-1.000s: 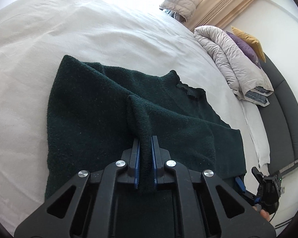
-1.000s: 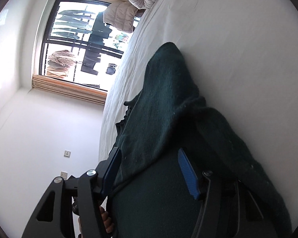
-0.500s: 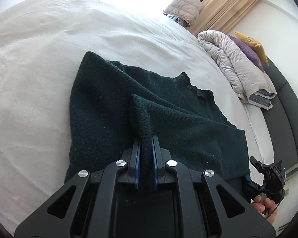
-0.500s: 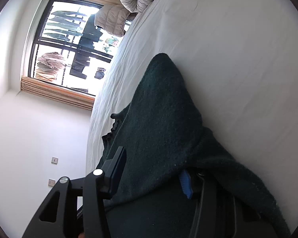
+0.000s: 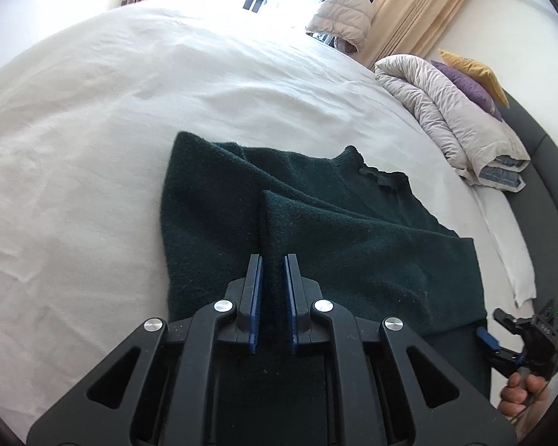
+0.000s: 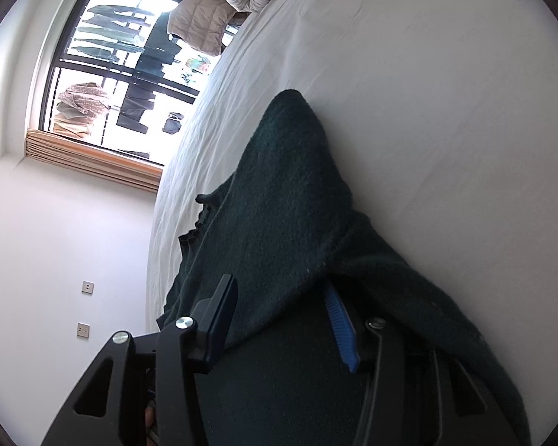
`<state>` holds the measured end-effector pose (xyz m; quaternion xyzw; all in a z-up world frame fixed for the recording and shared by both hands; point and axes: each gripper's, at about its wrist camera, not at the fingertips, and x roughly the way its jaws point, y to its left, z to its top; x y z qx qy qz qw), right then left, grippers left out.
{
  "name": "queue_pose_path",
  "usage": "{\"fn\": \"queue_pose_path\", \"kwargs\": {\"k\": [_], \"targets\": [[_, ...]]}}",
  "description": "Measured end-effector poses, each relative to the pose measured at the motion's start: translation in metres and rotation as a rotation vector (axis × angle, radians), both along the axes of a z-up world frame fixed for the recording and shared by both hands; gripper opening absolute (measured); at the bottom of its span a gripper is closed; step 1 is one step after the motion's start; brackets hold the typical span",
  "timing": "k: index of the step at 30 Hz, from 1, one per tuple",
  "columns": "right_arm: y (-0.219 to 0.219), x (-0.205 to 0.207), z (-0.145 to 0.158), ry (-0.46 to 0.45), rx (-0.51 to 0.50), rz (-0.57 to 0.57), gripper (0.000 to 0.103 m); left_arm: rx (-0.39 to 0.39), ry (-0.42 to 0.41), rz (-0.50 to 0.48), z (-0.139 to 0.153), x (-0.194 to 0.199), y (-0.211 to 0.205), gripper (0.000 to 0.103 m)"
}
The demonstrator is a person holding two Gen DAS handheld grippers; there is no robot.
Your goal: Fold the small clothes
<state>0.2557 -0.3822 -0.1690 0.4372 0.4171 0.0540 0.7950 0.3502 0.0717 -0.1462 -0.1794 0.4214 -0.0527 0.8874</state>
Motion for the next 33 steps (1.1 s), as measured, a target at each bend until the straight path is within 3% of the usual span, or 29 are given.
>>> {"fn": "queue_pose_path", "kwargs": {"k": [4, 8, 11, 12, 15, 18, 20, 21, 24, 25, 27, 30, 32, 33], "targets": [[-0.010, -0.019, 0.035, -0.087, -0.042, -0.030, 0.054, 0.156, -0.049, 0.027, 0.022, -0.012, -0.013, 0.011], [0.001, 0.016, 0.048, -0.165, 0.005, 0.063, 0.054, 0.173, -0.108, -0.119, 0.031, -0.004, -0.053, 0.011], [0.019, 0.059, 0.035, -0.166, 0.062, 0.187, 0.054, 0.246, -0.042, -0.149, 0.011, 0.015, -0.072, 0.011], [0.023, 0.073, 0.026, -0.156, 0.079, 0.212, 0.053, 0.241, 0.017, -0.154, -0.003, 0.022, -0.071, 0.011], [0.017, 0.107, -0.013, -0.030, 0.069, 0.213, 0.052, 0.164, -0.010, -0.163, -0.016, 0.018, -0.058, 0.011], [-0.013, 0.117, -0.033, -0.031, 0.118, 0.159, 0.009, 0.093, -0.005, -0.169, -0.020, 0.020, -0.048, 0.011], [-0.036, 0.114, -0.034, -0.052, 0.132, 0.085, 0.005, 0.062, -0.003, -0.166, -0.024, 0.021, -0.044, 0.011], [-0.046, 0.110, -0.032, -0.051, 0.105, 0.046, 0.006, 0.058, -0.006, -0.165, -0.025, 0.020, -0.042, 0.011], [-0.058, 0.093, -0.023, -0.072, 0.115, 0.015, 0.027, 0.071, -0.012, -0.163, -0.026, 0.020, -0.044, 0.011], [-0.053, 0.087, -0.017, -0.090, 0.115, 0.042, 0.037, 0.077, -0.014, -0.162, -0.026, 0.020, -0.045, 0.011], [-0.034, 0.078, -0.005, -0.131, 0.108, 0.123, 0.045, 0.081, -0.016, -0.162, -0.026, 0.020, -0.046, 0.011], [-0.008, 0.070, -0.010, -0.090, 0.049, 0.203, 0.054, 0.066, -0.014, -0.162, -0.027, 0.021, -0.045, 0.011], [-0.010, 0.064, -0.026, -0.075, 0.052, 0.205, 0.050, 0.057, -0.016, -0.163, -0.026, 0.020, -0.044, 0.011], [-0.019, 0.059, -0.032, -0.082, 0.081, 0.190, 0.036, 0.051, -0.018, -0.164, -0.026, 0.018, -0.043, 0.011]]}}
